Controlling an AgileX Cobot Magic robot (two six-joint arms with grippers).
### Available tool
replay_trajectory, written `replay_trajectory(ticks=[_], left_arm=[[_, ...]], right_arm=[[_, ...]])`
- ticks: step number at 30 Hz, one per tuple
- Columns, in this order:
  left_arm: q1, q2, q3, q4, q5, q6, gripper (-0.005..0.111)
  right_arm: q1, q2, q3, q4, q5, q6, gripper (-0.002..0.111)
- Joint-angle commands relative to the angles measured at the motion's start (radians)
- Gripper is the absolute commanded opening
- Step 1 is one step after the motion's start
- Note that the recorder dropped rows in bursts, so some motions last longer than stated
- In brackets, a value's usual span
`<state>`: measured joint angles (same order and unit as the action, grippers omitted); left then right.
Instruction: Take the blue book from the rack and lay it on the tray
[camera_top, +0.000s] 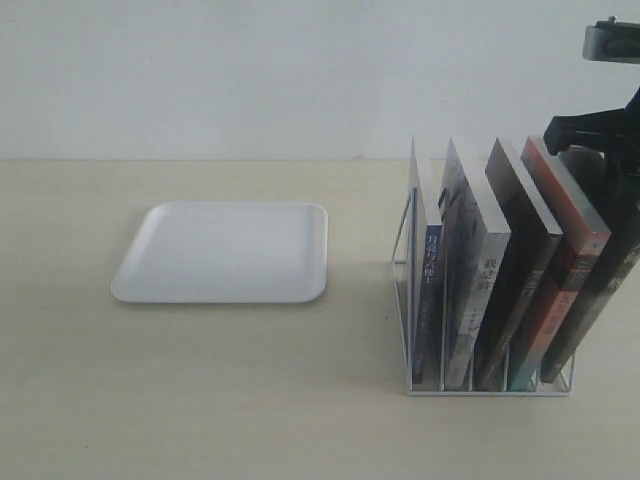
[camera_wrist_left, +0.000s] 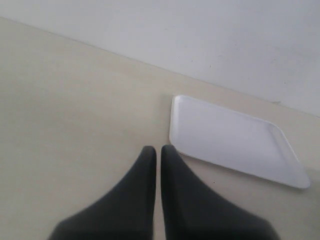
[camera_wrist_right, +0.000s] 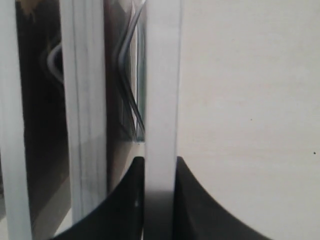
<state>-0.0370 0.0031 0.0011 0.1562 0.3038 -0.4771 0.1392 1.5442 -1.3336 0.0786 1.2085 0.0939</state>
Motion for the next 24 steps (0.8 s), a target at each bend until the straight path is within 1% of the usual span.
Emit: replay_trajectory(ticks=[1,5,7,12,14,18,24], left_arm=[[0.001,-0.003,-0.001,0.000,-0.011,0.001,0.004],[0.001,-0.003,-0.001,0.000,-0.011,0.001,0.004],[0.001,-0.003,-0.001,0.000,-0.011,0.001,0.004],[0.001,-0.003,-0.001,0.000,-0.011,0.001,0.004],[0.001,-0.003,-0.001,0.000,-0.011,0.001,0.004],[0.001,-0.003,-0.001,0.000,-0.011,0.001,0.004],[0.001,-0.003,-0.001,0.000,-0.011,0.001,0.004]], right_arm=[[0.000,-0.006,-0.001,-0.009,-0.042,0.006,0.000],[0.000,-0.006,-0.001,-0.009,-0.033,0.001,0.001],[0.000,-0.006,-0.001,-0.009,-0.033,-0.005,0.005],[0.000,-0.006,-0.001,-0.009,-0.032,-0.005,0.032],[0.000,-0.006,-0.003,-0.009,-0.023,-0.005,0.037],[0.000,-0.009,-0.033,-0.009,0.013,-0.005,0.038],[0.000,-0.047,-0.152,-0.001,0.013,0.003,0.038]])
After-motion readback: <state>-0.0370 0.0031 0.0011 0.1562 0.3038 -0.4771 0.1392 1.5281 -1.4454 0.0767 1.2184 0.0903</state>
